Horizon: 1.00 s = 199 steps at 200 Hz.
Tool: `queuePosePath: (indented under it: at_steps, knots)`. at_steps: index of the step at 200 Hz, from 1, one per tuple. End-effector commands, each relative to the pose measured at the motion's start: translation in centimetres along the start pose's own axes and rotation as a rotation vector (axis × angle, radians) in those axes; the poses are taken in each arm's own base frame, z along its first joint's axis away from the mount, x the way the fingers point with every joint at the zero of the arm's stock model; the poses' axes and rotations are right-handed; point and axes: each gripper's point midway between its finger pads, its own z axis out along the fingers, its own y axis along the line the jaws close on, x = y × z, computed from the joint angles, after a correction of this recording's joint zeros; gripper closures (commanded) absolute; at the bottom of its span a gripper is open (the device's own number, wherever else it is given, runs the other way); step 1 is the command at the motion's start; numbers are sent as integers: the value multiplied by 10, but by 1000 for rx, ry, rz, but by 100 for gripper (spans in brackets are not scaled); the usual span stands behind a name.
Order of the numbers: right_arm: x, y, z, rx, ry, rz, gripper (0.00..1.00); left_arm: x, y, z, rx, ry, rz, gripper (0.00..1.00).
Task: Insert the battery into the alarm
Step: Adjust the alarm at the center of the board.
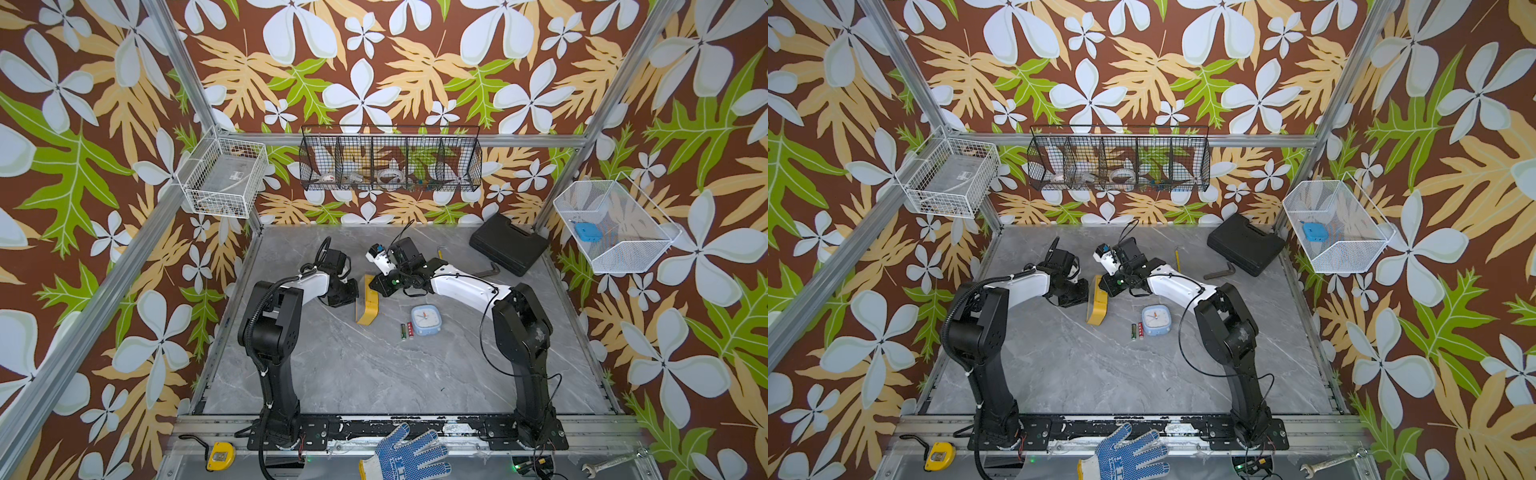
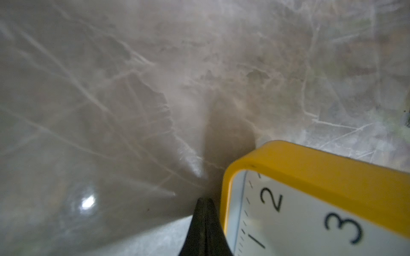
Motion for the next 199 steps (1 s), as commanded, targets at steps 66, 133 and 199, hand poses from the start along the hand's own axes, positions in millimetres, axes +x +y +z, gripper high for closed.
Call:
queuePosePath:
  at_steps: [66, 133, 199]
  knots:
    - [15, 5, 16, -13, 67, 3, 82, -4, -1, -18, 39, -36, 0, 94]
    - [-31, 12, -25, 37, -76, -71, 56, -26, -14, -89, 37, -238, -15, 62]
    - [-43, -36, -84, 179, -205, -12, 40, -23, -55, -112, 6, -271, 50, 32]
